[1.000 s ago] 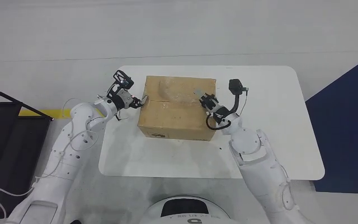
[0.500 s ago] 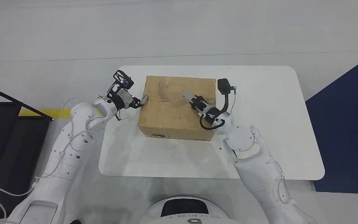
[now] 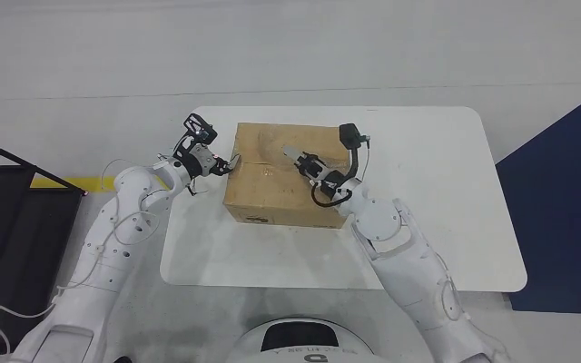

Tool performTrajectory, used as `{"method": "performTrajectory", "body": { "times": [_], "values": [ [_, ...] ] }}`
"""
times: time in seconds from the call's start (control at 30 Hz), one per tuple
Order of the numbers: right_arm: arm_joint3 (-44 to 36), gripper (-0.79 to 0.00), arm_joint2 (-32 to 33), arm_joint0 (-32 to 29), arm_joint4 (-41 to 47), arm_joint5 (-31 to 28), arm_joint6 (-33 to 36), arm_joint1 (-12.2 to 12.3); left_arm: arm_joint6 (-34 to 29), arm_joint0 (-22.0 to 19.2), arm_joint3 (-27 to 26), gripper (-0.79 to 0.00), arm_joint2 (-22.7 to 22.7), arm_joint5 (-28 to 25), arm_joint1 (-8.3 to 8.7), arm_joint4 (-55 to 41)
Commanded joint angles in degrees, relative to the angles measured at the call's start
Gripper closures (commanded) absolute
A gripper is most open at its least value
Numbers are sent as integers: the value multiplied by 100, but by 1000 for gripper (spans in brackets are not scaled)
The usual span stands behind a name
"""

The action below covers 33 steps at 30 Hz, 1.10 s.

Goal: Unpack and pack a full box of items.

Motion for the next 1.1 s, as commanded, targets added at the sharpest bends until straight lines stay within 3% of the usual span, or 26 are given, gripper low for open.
{"method": "performTrajectory", "body": {
  "times": [0.0,0.27,0.5,0.8,1.07],
  "values": [
    [0,-785,0,0,0,-1,1,0,16,11,7,-785,-12,22,-1,-38],
    [770,-785,-149,415,812,-225,-40,-106,-132,120,-31,-785,-376,-18,39,-608],
    [1323,-785,-385,853,1062,-301,-8,-199,-87,276,-283,-785,-762,108,115,-463],
    [572,-785,23,378,878,-347,-214,-101,344,231,-988,-785,-693,560,148,987],
    [-86,-785,395,-235,696,-205,-268,1,226,-359,-1042,-785,-208,179,56,996]
  ]
}}
